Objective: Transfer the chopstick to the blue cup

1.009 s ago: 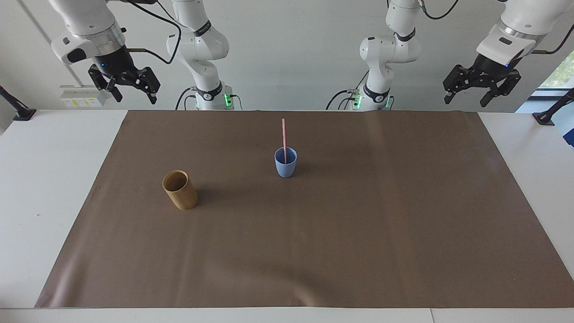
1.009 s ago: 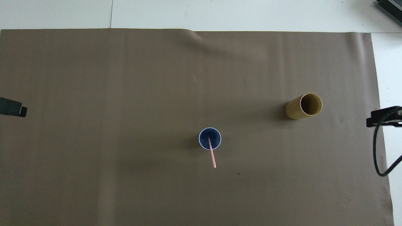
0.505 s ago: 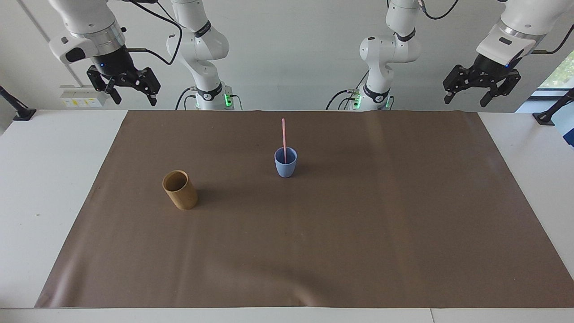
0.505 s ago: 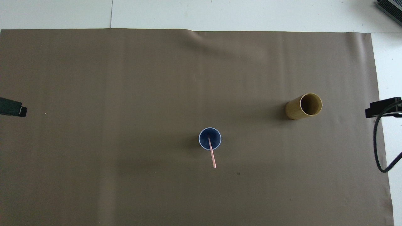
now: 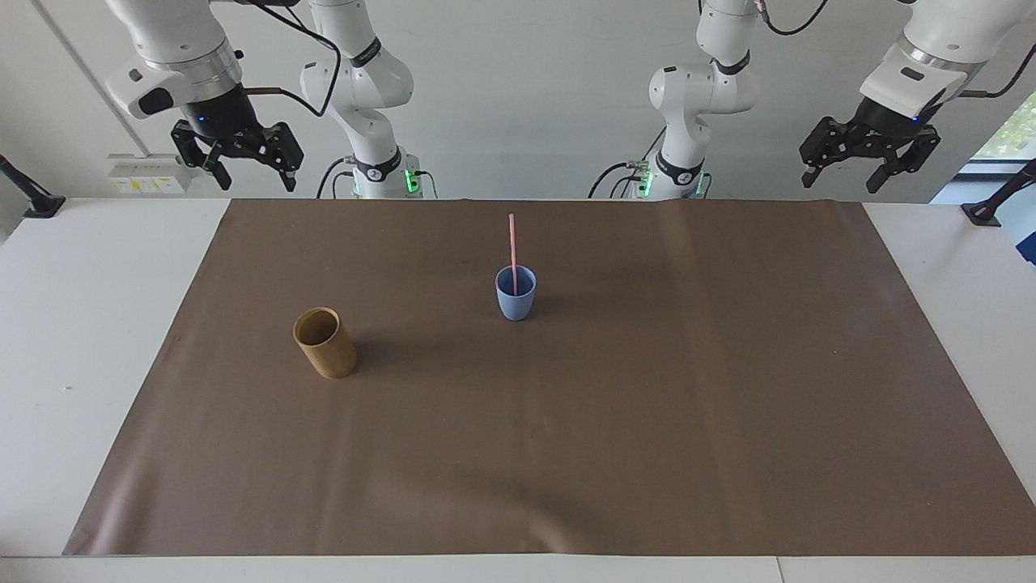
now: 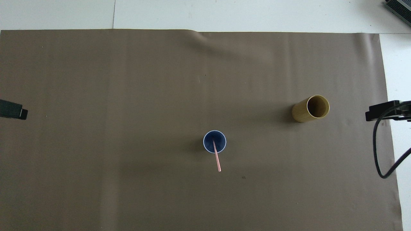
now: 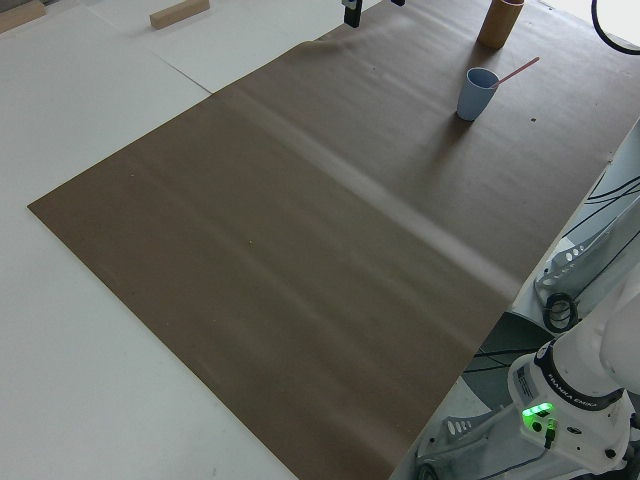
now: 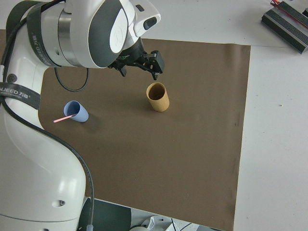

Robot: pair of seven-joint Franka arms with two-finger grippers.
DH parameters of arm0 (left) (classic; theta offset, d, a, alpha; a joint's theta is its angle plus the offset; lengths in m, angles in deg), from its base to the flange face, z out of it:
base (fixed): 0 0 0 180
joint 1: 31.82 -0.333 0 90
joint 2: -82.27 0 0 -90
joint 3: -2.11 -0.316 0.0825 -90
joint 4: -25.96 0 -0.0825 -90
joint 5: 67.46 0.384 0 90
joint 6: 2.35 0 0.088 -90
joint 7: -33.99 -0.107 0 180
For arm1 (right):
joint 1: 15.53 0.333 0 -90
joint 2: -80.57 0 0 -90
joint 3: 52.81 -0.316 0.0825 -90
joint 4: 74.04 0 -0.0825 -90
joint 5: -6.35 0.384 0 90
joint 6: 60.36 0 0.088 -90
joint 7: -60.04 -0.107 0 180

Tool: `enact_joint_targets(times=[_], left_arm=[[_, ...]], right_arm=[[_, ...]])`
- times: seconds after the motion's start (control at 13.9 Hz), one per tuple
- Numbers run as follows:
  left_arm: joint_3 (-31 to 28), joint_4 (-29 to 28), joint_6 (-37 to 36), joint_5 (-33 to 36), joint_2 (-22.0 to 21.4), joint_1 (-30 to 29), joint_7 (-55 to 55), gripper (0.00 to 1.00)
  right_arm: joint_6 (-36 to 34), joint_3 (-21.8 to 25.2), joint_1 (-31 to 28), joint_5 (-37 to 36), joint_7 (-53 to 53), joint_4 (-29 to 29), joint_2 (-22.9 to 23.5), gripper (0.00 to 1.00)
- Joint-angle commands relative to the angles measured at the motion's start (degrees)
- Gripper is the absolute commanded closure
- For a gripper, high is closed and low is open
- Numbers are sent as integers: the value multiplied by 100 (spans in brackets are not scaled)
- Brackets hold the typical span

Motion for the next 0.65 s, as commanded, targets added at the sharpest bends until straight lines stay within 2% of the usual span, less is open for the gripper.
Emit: enact_joint_targets(times=[0.0,0.58], left_arm=[[46,-84,80,86,-84,-56,-55,0],[46,-92,63,68,-93,-12,-29,0]], right_arm=[[-1,10,-25,53,128,4,-7,0],[-54,10,-17,53,128,-31,-43,0]])
